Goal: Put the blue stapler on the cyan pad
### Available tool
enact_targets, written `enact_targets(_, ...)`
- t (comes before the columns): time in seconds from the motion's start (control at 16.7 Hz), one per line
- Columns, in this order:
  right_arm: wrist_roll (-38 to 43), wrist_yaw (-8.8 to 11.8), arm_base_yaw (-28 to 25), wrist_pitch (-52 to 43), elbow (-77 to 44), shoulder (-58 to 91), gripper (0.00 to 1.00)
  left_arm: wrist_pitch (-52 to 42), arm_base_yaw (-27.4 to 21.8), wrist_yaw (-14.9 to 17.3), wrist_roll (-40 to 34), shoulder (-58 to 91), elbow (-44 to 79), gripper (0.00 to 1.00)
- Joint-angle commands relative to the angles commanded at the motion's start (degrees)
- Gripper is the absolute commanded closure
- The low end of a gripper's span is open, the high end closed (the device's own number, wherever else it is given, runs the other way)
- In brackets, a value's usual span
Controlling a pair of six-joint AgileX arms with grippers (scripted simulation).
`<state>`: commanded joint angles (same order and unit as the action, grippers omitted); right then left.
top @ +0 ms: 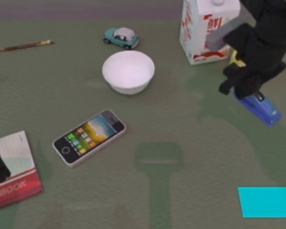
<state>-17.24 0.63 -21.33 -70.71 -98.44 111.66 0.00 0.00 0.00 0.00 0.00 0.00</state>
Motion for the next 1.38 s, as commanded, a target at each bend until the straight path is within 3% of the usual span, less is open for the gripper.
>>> enact_targets(0.54, 65.8, 0.3, 4.7, 1.4, 19.2, -15.4, 1.0, 0.0, 0.0, 0.0, 0.0, 0.0, 0.0, 0.0)
enact_targets(0.84, 95.6, 0.1, 7.3, 1.8, 30.8, -23.2, 1.0, 0.0, 0.0, 0.0, 0.0, 0.0, 0.0, 0.0)
enact_targets(1.14, 114.3, 0.0, 9.3, 3.2, 39.2, -29.7, 1.0, 0.0, 0.0, 0.0, 0.0, 0.0, 0.0, 0.0)
enact_targets(1.38, 118.6, -0.1, 9.8, 3.6, 41.3, -31.5, 1.0, 0.0, 0.0, 0.0, 0.0, 0.0, 0.0, 0.0)
